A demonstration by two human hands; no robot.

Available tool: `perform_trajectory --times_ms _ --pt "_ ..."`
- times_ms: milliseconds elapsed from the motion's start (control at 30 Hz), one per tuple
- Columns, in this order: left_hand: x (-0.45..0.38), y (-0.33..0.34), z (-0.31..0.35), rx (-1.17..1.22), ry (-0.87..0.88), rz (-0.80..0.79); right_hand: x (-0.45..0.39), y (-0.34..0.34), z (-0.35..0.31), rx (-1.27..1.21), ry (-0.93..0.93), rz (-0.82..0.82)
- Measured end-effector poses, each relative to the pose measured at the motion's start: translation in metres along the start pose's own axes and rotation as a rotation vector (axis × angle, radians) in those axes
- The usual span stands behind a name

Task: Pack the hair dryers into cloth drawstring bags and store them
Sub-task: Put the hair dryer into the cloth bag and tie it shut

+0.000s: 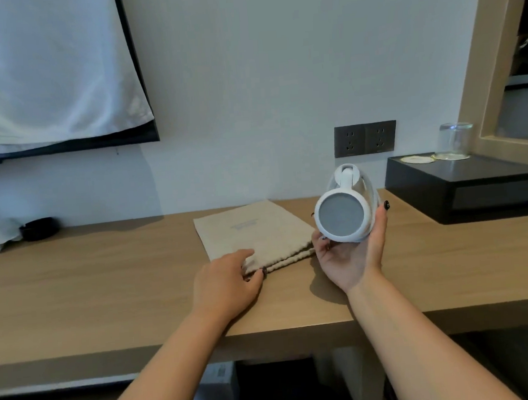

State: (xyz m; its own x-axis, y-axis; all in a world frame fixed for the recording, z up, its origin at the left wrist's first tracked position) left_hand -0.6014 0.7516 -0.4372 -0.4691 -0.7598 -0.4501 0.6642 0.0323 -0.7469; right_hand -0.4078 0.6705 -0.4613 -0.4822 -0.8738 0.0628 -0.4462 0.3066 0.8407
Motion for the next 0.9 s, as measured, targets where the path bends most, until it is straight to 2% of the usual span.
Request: perform_trajectory --times_ms 67,267,400,533,667,800,900 --pt "0.004 -0.002 0.002 -0.007 0.021 -0.008 0.004 0.004 0.002 0.05 0.016 -0.068" --pt "0.015 -0.013 -0.004 0.102 -0.02 -0.007 0.024 0.015 0.006 0.291 -0.011 -0.053" --pt "0.024 -0.024 -0.005 0.305 -0.036 0.06 0.05 0.035 0.008 0.382 -0.075 -0.191" --pt "0.035 -0.034 -0.001 0.441 -0.036 0.132 0.076 0.04 0.012 0.36 0.008 -0.343" --pt "0.04 -0.043 -0.002 0.619 -0.136 0.233 0.095 0.034 0.017 0.441 0.122 -0.39" --pt "0.035 -0.049 0.001 0.789 -0.258 0.291 0.115 0.036 0.017 0.744 0.104 -0.424" --pt "0.027 -0.052 0.002 0.856 -0.311 0.276 0.121 0.045 0.024 0.851 0.164 -0.448"
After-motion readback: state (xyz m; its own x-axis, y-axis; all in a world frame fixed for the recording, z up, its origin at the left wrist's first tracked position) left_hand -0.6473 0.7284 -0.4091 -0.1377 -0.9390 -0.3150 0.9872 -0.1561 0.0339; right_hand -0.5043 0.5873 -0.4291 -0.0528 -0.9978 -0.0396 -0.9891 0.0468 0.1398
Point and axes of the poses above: each hand's wrist, its own x-axis away from the middle knuckle, its own y-axis out of the palm, z = x × y, the point moved 8 cm from there along -x, towards the middle knuckle, and after that the axes turned 13 degrees about x, right-handed, at the moved point
